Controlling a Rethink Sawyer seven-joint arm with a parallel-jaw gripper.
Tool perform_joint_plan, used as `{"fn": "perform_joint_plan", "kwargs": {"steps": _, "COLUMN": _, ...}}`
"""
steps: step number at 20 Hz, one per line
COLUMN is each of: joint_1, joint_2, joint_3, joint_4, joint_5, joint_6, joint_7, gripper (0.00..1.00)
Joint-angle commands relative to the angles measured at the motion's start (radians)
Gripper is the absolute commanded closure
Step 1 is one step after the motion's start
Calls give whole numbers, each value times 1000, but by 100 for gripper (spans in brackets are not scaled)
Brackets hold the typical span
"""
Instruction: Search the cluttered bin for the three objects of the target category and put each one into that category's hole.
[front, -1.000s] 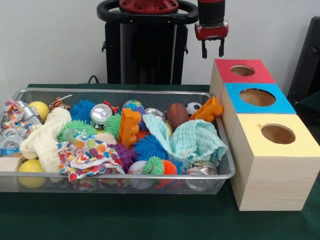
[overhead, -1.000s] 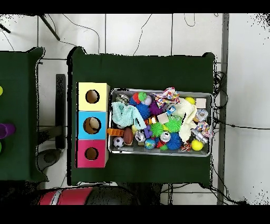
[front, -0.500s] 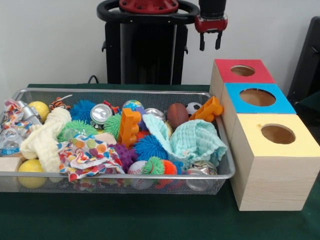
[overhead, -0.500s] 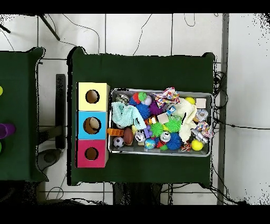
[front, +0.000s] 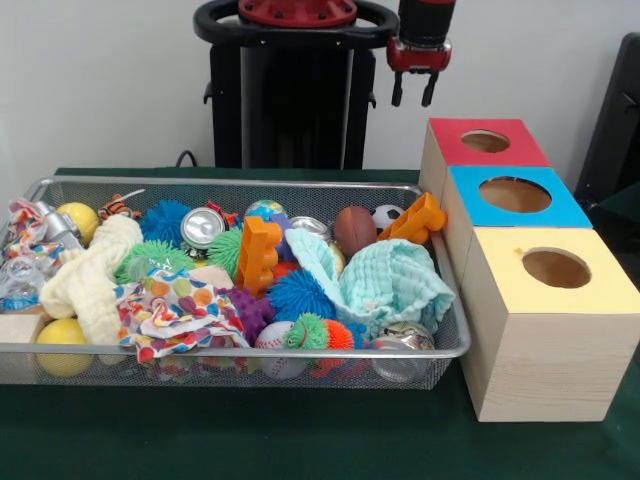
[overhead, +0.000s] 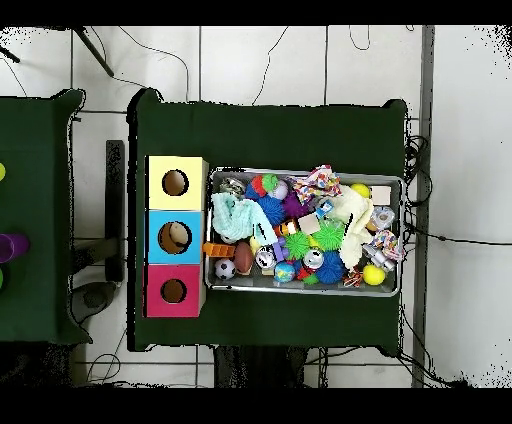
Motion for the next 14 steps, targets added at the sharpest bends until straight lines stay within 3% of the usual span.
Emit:
{"fn": "perform_joint_plan", "kwargs": {"steps": 1, "joint_1": -53, "joint_2": 9, "joint_3": 73, "joint_4": -125, "joint_5": 89, "joint_6": 201, "joint_7": 161, "gripper": 0}}
{"fn": "perform_joint_plan", "kwargs": {"steps": 5, "joint_1": -94, "joint_2": -102, "joint_3": 88, "joint_4": -80, "joint_5": 88, "joint_6": 316, "joint_7": 135, "gripper": 0}}
{"fn": "perform_joint_plan", "kwargs": {"steps": 10, "joint_1": -145, "joint_2": -158, "joint_3": 104, "joint_4": -61, "joint_5": 56, "joint_6": 386, "joint_7": 136, "gripper": 0}}
{"fn": "perform_joint_plan", "kwargs": {"steps": 14, "joint_1": -183, "joint_2": -244, "joint_3": 119, "joint_4": -52, "joint_5": 52, "joint_6": 506, "joint_7": 116, "gripper": 0}}
